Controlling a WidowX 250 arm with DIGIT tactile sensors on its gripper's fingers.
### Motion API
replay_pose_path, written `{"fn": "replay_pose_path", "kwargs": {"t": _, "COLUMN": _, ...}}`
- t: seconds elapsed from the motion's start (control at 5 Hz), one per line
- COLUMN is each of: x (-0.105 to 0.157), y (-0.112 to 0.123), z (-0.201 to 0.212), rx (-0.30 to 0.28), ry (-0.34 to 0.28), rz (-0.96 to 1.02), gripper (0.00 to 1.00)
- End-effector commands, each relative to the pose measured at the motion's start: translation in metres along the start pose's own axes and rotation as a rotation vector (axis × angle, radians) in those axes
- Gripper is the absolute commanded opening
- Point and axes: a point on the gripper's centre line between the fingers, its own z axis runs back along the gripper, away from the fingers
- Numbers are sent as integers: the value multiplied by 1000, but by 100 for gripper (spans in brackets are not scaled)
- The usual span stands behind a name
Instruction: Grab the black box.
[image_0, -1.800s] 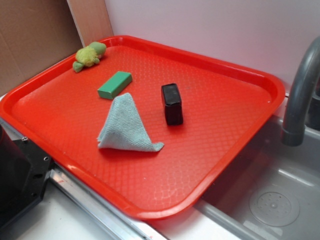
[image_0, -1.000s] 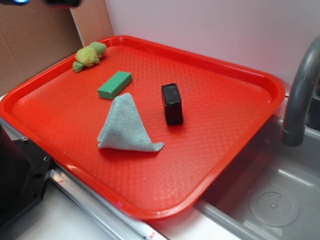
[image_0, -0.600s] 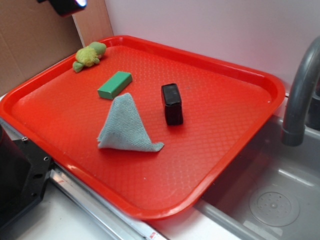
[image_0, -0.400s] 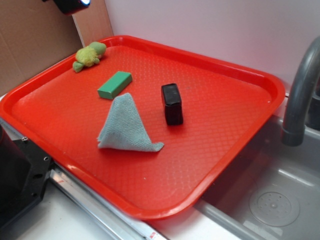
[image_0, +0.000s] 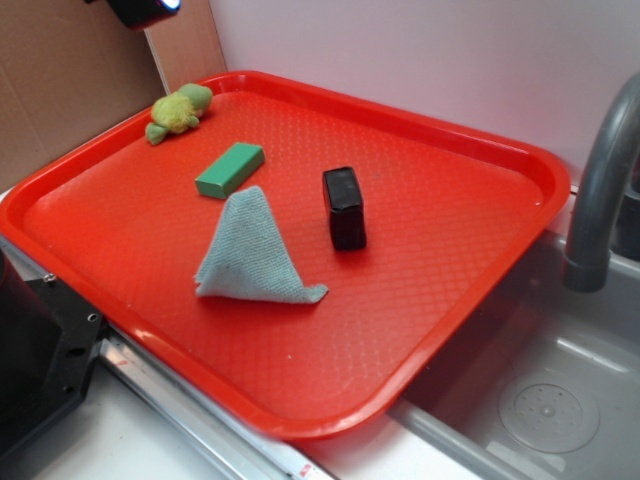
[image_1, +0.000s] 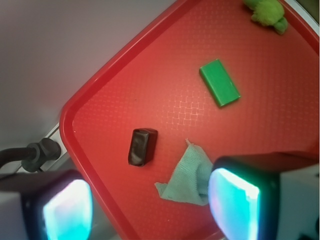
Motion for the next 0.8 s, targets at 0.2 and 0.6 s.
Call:
{"fn": "replay_pose_path", "kwargs": {"t": 0.2, "x": -4, "y": -30, "z": -64, "rx": 91, "ry": 6, "rz": -35, "gripper": 100}}
{"fn": "replay_pose_path", "kwargs": {"t": 0.6, "x": 2, "y": -38, "z": -121, "rx": 229, "ry": 59, "rz": -41, "gripper": 100}}
